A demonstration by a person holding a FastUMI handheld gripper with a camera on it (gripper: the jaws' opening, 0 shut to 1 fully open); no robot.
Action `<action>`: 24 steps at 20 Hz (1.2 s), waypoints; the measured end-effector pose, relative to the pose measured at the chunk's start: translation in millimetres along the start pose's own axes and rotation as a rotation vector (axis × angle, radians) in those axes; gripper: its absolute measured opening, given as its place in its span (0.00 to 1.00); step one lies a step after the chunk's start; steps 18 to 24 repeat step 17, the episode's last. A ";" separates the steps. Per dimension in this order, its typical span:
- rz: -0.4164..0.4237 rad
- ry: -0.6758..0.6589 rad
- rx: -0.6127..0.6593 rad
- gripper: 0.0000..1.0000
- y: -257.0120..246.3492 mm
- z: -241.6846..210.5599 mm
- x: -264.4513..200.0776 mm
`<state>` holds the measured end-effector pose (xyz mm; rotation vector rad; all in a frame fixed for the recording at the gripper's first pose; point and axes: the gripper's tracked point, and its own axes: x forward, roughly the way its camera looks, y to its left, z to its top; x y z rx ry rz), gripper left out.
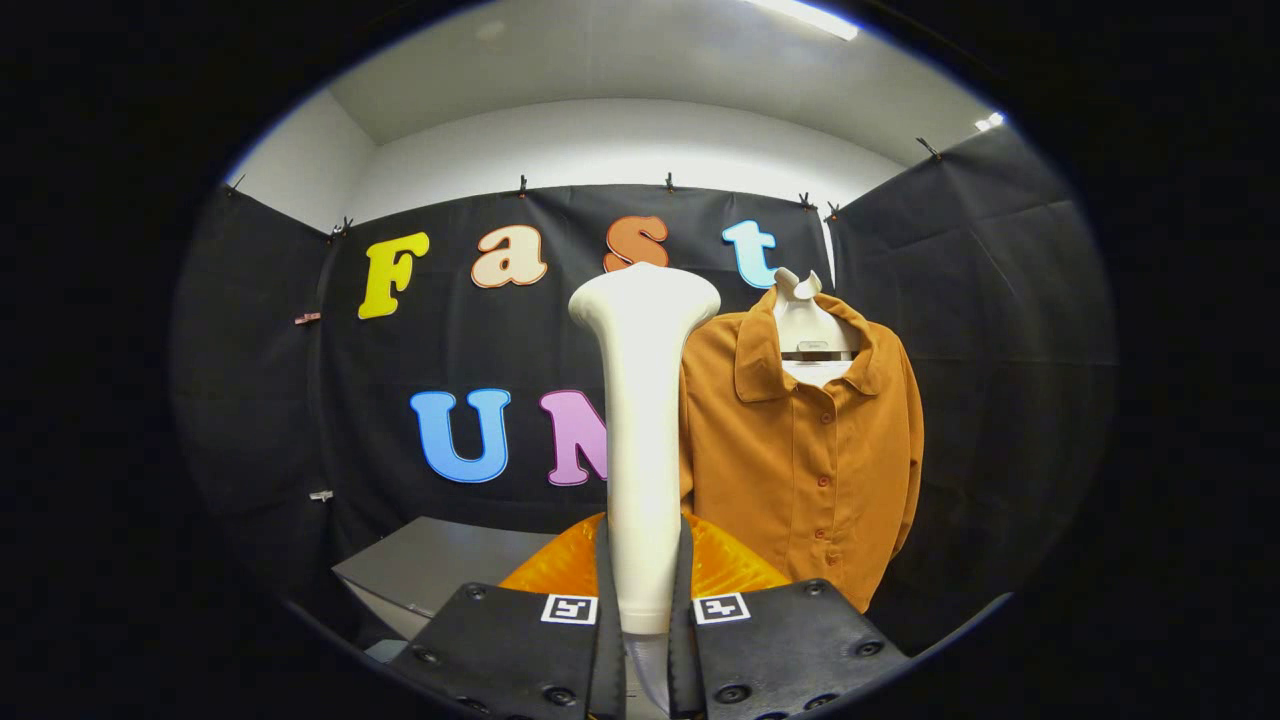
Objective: Iron the clothes twice with a garment steamer, once on the left side and once on the right side.
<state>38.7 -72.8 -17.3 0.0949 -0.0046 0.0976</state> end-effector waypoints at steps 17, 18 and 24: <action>0.004 0.001 -0.035 0.20 1.0 -0.3 1.9; 0.004 0.001 -0.035 0.20 1.0 -0.3 1.9; 0.004 0.001 -0.035 0.20 1.0 -0.3 1.9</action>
